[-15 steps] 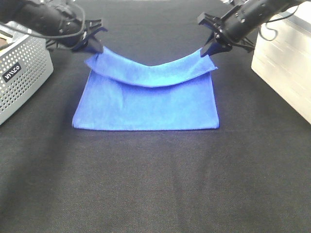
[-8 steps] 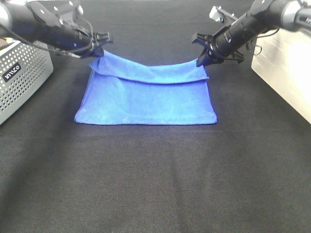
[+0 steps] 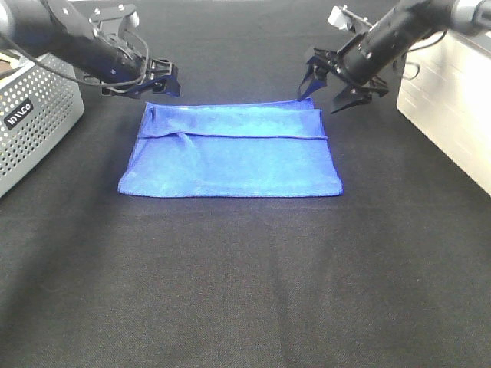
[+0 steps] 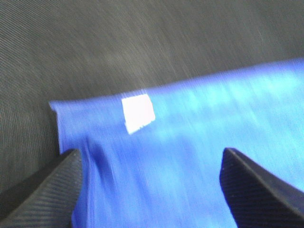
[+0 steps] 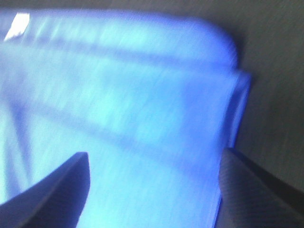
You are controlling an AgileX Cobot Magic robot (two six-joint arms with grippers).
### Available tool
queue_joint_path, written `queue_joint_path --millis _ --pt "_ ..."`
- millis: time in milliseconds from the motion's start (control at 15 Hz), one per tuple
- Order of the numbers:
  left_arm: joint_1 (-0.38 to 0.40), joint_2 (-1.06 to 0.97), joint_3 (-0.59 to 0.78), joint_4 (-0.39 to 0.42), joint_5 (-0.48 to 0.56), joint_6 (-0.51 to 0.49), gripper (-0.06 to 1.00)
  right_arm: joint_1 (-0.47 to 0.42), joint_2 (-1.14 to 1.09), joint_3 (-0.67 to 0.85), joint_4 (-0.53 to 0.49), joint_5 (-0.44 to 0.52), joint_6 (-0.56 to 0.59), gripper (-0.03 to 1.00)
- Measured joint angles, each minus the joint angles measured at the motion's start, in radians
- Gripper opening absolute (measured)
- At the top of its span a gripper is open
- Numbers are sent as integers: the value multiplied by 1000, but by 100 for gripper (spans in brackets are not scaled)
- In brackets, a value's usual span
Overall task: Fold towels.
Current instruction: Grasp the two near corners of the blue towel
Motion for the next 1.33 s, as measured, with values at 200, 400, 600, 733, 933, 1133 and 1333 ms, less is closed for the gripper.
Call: queue_joint_path --millis 200,400,600,733,933,1133,1333 --pt "0 -20 -2 36 129 -36 69 0 -13 0 -12 111 36 72" --pt "0 -75 98 130 248 -229 68 0 -32 37 -42 139 99 71" --pt "1 -165 252 168 246 -310 68 -8 -140 236 -53 141 93 70" --pt "13 -192 306 173 272 -359 68 -26 -260 479 -40 68 51 69" --pt "37 -186 319 181 300 -367 68 -32 -310 645 -31 -57 11 69" --pt "36 -149 319 165 294 -367 68 -32 -310 708 -1 -162 -16 69" --pt "36 -112 319 113 280 -355 68 -32 -304 712 71 -190 -77 69"
